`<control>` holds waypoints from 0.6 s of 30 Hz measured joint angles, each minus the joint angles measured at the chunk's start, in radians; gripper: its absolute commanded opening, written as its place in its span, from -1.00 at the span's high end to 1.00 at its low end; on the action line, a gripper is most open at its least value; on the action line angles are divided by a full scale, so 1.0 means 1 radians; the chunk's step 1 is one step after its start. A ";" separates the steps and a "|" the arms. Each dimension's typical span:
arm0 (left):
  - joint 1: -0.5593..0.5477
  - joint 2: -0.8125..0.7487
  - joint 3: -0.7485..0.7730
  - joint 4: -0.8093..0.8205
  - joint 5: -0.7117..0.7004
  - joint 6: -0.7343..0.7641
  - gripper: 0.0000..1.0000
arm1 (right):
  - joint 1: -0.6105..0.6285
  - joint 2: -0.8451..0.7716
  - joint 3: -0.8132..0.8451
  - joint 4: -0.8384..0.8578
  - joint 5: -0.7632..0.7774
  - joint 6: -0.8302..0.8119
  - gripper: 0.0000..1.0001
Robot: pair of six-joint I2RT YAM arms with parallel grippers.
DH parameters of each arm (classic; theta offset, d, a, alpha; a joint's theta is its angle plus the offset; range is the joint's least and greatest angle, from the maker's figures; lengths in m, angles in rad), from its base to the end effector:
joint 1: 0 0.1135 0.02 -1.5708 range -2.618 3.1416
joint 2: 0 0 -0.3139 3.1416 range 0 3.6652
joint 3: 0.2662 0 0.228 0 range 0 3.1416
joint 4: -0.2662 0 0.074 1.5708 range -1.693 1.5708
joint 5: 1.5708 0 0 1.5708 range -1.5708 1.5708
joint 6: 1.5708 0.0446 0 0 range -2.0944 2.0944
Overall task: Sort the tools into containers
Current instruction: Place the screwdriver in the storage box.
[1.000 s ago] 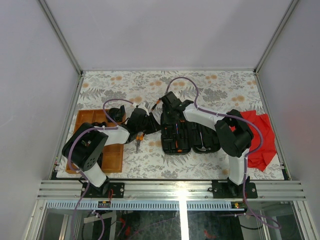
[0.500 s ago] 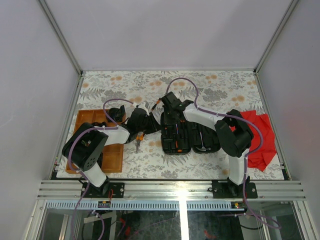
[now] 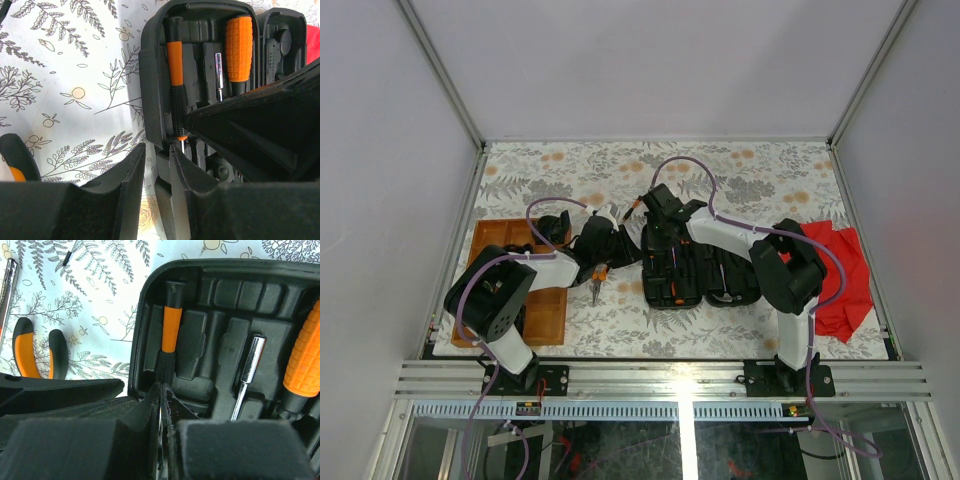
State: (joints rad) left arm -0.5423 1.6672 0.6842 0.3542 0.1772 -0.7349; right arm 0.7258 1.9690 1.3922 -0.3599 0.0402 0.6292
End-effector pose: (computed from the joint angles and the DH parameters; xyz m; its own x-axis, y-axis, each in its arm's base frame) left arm 0.2679 -0.1706 0.2068 -0.7963 -0.2908 -0.5305 0.1297 0.7745 -0.6192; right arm 0.3221 0.2834 0.2376 -0.8670 0.0168 -0.4981 -0.1672 0.9317 0.3225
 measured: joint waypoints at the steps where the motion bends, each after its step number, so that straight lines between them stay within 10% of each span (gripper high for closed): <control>1: 0.000 0.000 0.000 0.000 0.000 0.000 0.52 | 0.000 0.002 0.000 -0.001 -0.001 -0.002 0.96; 18: -0.001 0.000 0.013 -0.016 0.001 0.035 0.58 | -0.003 0.058 0.074 -0.087 -0.008 -0.038 1.00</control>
State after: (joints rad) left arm -0.5434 1.6672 0.6968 0.3378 0.1780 -0.6998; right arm 0.7223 2.0274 1.4662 -0.4469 0.0319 0.5911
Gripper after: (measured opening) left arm 0.226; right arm 0.011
